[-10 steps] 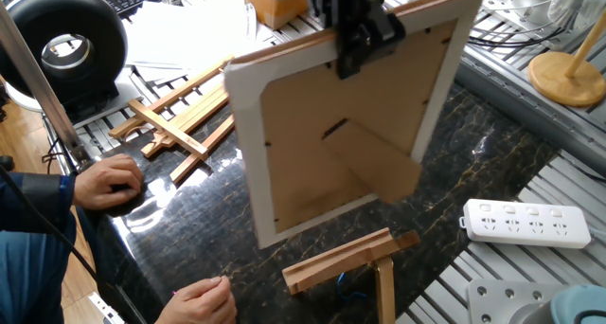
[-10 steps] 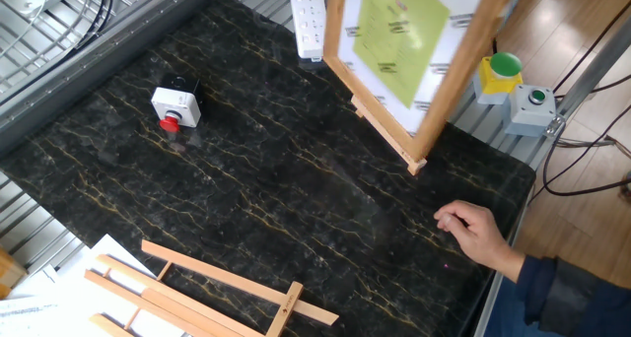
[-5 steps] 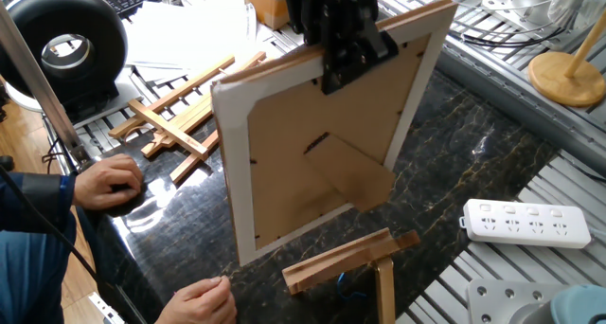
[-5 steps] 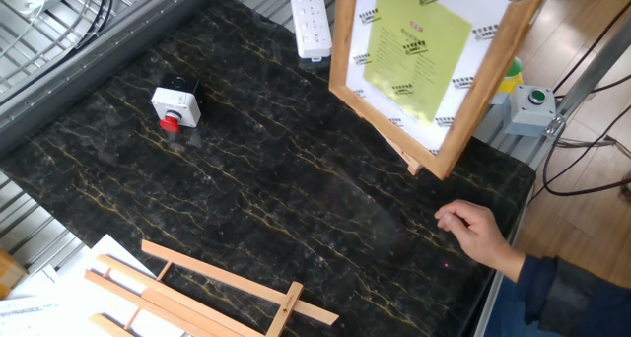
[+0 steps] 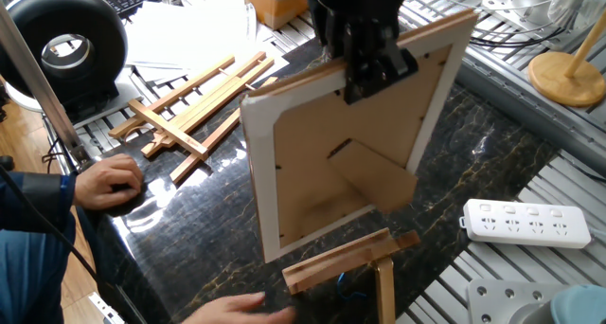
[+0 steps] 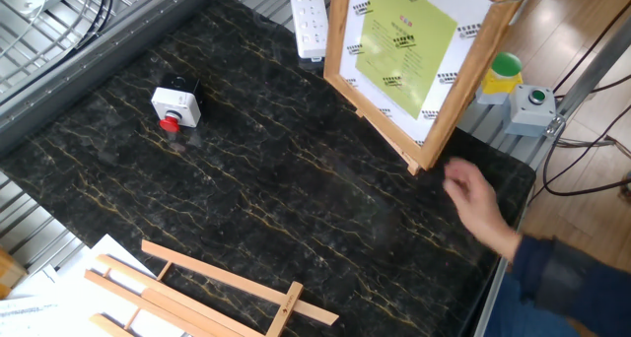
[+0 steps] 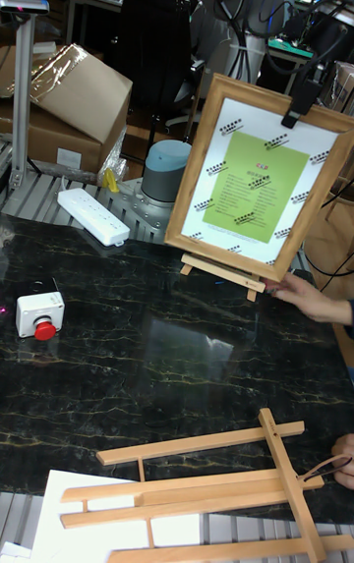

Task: Put the photo frame on the bracket

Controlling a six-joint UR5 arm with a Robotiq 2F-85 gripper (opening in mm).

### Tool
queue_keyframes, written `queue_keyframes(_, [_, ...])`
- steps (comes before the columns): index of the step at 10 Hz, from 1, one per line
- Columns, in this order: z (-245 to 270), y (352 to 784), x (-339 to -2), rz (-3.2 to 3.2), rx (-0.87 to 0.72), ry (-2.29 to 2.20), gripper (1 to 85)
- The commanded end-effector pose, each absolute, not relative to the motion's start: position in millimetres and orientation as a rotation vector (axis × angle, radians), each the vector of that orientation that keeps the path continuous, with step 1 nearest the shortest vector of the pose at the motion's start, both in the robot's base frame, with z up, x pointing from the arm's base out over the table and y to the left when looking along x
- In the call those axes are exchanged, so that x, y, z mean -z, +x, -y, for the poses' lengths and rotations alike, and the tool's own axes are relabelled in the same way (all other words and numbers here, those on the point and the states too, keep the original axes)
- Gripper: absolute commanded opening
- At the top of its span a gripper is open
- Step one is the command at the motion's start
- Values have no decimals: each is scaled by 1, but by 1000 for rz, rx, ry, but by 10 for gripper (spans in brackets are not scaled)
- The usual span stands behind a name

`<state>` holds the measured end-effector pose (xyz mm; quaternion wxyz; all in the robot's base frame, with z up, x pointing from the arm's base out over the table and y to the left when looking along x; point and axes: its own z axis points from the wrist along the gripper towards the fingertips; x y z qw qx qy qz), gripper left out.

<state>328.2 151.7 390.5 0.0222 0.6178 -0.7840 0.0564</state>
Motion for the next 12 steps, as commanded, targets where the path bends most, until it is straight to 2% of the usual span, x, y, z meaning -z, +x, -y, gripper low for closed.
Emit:
queue_keyframes(1, [-154, 323, -384, 2446, -172, 1893, 10])
queue_keyframes(12, [-163, 323, -366, 2447, -193, 1931, 10])
